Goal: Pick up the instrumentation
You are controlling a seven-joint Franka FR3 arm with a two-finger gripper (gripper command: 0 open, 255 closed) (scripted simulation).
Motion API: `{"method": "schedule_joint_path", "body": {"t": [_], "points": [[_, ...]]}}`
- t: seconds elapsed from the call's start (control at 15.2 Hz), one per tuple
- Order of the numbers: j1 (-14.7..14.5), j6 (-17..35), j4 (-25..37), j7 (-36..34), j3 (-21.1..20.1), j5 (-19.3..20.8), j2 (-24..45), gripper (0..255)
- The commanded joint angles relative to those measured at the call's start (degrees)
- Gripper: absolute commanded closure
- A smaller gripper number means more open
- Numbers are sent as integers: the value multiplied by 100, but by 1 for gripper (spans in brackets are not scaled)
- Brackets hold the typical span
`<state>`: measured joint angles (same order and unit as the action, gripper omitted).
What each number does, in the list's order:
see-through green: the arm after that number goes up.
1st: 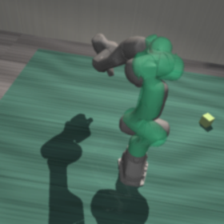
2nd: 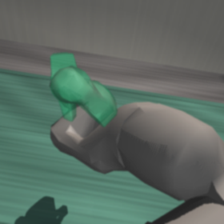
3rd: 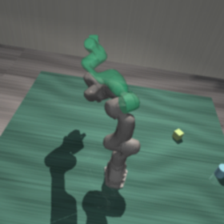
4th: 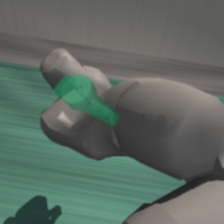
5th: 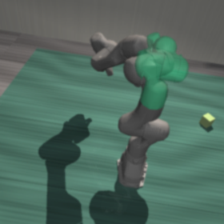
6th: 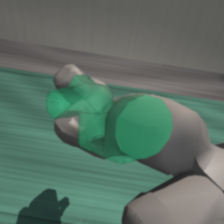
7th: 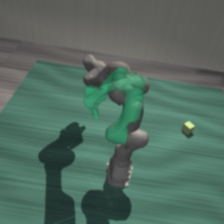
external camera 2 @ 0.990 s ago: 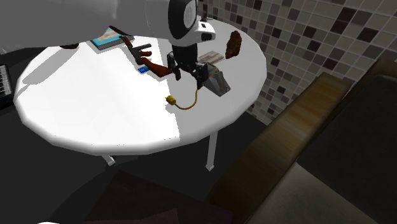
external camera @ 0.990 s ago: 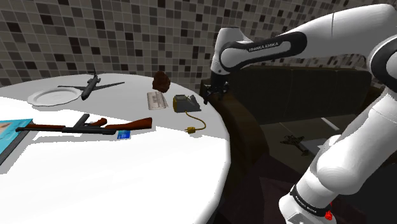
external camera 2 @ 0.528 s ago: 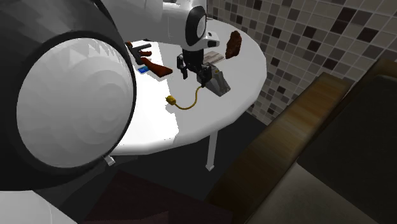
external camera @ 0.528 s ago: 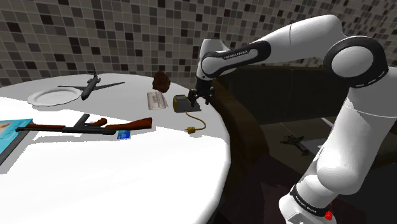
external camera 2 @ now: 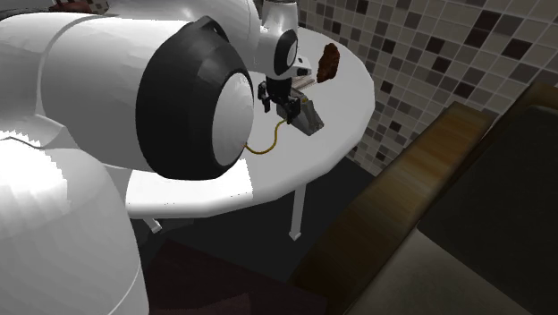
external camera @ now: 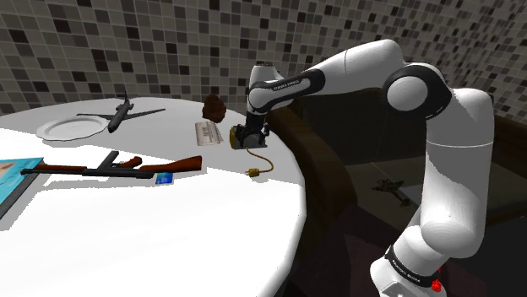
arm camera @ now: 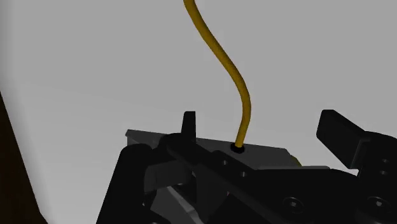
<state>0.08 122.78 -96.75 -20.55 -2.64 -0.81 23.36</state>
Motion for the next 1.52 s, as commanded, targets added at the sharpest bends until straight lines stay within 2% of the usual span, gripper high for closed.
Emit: {"method": "schedule_joint_path", "body": {"t": [0.0,0.4,0.46,1.06,1.45], "points": [[-2,103,48,-5,2,-1,149,0],[-5,390,-82,-1,4,3,306,0],[-5,394,-78,0,4,2,315,255],[-5,389,-81,-1,4,3,306,255],[-2,13,94,-7,1,-2,104,255]]}}
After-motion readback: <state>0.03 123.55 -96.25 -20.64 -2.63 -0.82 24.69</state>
